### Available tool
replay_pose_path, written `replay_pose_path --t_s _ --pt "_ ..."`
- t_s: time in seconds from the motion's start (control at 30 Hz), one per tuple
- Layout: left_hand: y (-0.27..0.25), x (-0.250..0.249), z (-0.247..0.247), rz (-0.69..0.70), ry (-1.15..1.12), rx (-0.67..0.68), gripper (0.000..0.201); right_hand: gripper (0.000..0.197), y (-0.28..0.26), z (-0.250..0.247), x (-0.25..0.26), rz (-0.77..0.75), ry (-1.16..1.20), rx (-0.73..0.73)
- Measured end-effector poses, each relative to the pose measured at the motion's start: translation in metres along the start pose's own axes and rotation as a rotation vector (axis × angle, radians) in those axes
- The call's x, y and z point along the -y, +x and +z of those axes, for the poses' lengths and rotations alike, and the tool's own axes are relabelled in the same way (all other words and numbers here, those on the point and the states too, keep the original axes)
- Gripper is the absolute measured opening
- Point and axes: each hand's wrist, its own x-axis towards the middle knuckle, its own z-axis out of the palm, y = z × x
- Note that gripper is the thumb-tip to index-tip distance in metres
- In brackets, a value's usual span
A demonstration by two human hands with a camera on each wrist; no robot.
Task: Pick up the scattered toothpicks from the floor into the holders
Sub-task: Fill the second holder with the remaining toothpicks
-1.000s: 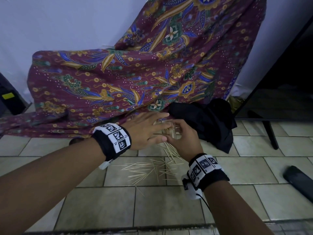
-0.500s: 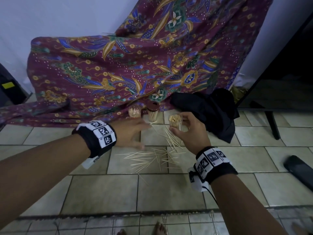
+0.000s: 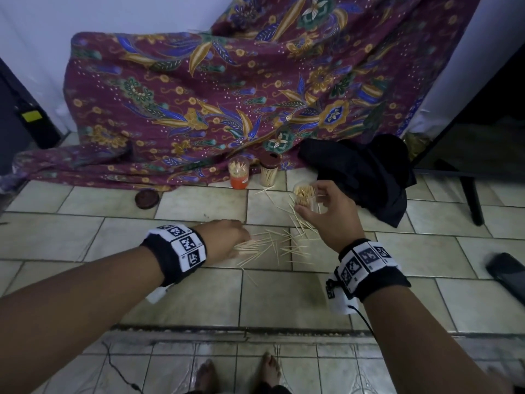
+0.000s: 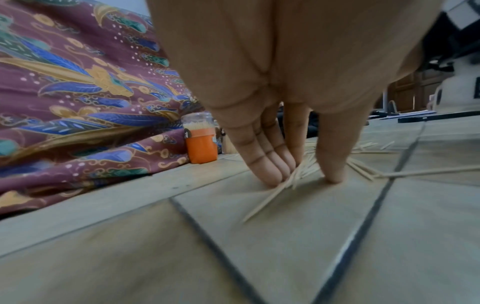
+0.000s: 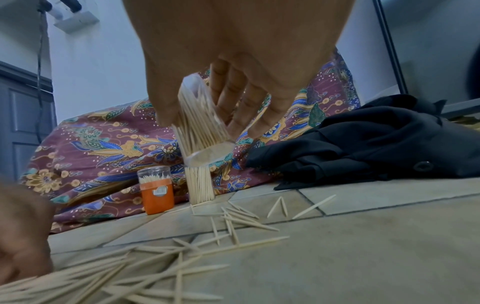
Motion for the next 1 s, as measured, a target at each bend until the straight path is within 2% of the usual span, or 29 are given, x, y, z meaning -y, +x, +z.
replay_pose_path --t_s 0.1,0.33,0.37,0.43,0.5,0.57,0.73,0.87,0.93,1.0 --pt "0.008 -0.014 0.001 0.033 0.002 -0.041 0.023 0.043 -0.001 0.003 0.004 -0.004 -0.001 0.007" --pt "0.017 -0.033 -0.012 0.089 0.009 -0.093 0.02 0.044 -0.005 0.004 0.009 -0.022 -0.016 0.013" --pt "0.015 -0.029 -0.015 0.092 -0.007 -0.113 0.025 0.044 -0.005 0.004 0.008 -0.021 -0.017 0.011" --pt "0.007 -0.019 -0.017 0.124 0.013 -0.114 0.049 0.045 -0.007 0.001 0.007 -0.019 -0.017 0.002" --pt "0.0 -0.011 -0.014 0.171 0.125 -0.051 0.076 0.045 -0.009 -0.001 0.005 -0.013 -0.019 -0.008" --pt "-0.004 -0.009 -0.006 0.169 0.222 0.005 0.089 0.045 -0.012 -0.003 0.005 -0.007 -0.013 -0.019" --pt "0.015 -0.01 -0.002 0.153 0.213 -0.06 0.097 0.046 -0.015 -0.007 0.002 0.009 -0.012 -0.03" --pt "0.034 -0.016 -0.014 0.068 0.155 -0.091 0.102 0.047 -0.018 -0.011 -0.001 0.021 -0.014 -0.026" --pt "0.042 -0.021 -0.02 0.044 0.156 -0.059 0.099 0.047 -0.019 -0.013 -0.003 0.031 -0.019 -0.032" --pt "0.046 -0.026 -0.023 0.03 0.131 -0.039 0.087 0.047 -0.02 -0.014 -0.005 0.037 -0.019 -0.043"
